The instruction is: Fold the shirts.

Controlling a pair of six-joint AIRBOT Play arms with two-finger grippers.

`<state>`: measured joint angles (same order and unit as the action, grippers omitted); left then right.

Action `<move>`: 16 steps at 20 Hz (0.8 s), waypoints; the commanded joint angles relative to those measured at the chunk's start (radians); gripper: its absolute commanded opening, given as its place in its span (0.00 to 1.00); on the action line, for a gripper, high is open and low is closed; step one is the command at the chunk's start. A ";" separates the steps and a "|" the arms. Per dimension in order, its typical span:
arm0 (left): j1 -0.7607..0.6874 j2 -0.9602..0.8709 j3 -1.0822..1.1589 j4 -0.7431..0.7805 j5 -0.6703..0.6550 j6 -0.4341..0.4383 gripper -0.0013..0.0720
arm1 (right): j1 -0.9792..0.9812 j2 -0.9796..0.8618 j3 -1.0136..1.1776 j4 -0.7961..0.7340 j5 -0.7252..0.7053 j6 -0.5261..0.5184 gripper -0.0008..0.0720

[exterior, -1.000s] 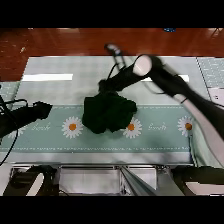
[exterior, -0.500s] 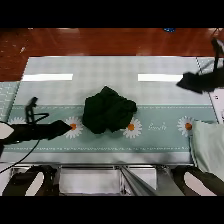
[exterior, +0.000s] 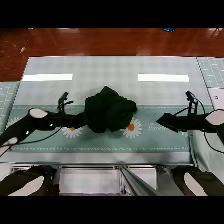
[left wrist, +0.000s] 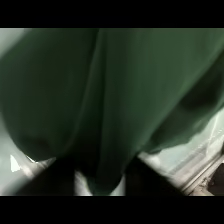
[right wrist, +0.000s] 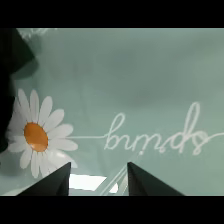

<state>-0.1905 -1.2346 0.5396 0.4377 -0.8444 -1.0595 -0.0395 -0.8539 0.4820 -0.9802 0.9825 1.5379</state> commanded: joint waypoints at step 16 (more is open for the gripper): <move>0.117 -0.206 0.292 0.012 -0.256 0.106 0.05 | 0.455 -0.647 0.398 0.415 -0.343 -0.089 0.50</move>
<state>-0.0761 -1.4364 0.8288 0.4450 -1.0943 -0.9558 0.3828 -1.4017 0.7815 -0.6144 0.6483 1.4830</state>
